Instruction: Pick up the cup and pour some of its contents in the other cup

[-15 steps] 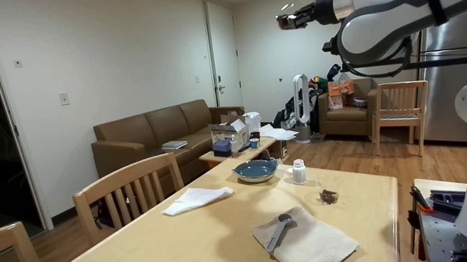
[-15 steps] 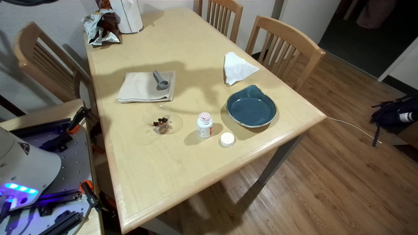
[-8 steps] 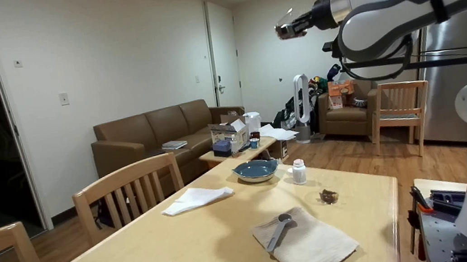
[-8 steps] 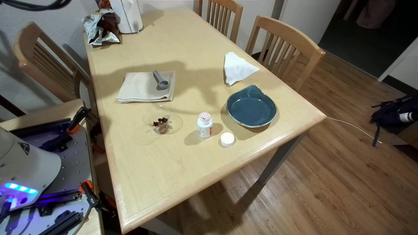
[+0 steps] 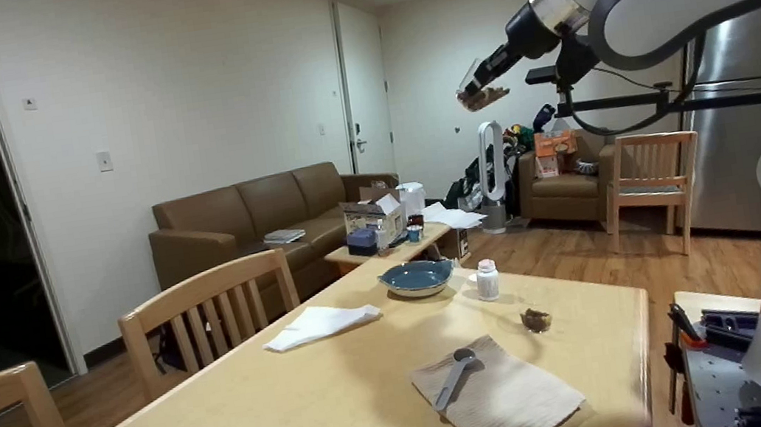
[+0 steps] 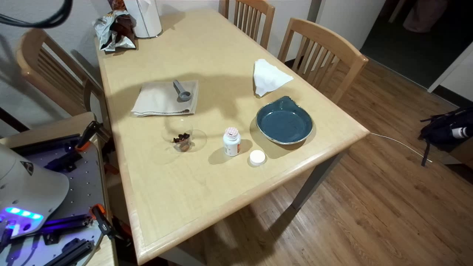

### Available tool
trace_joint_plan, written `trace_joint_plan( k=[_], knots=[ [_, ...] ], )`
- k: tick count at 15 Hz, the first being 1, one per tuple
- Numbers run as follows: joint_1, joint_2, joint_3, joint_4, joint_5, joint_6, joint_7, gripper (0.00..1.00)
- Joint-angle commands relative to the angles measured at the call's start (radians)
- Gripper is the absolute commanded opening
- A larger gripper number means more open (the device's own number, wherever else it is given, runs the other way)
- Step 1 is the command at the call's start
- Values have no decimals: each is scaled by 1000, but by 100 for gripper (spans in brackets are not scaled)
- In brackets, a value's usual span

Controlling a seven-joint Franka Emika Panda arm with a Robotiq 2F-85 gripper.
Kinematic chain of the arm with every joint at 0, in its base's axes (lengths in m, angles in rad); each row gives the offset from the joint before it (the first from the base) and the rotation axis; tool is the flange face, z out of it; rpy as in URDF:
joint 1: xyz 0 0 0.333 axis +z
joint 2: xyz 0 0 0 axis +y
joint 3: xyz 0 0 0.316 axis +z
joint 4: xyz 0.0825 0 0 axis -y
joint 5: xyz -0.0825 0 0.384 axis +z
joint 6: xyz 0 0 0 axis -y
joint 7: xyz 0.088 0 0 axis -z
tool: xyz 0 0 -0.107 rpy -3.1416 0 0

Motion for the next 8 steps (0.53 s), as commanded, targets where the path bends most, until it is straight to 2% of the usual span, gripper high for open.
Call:
trace_joint_plan(
  k=[1,2,3,5,8],
  knots=[
    [127,65,-131,60,-130,-125,109,5],
    [149,68,-156,66,-158,-127,124,5],
    [147,43,-151,29,-198,-94,145,6],
    [182,53,-185,40,-210,-105,152,6],
    [186,61,-190,41,-210,-105,152,5]
  ],
)
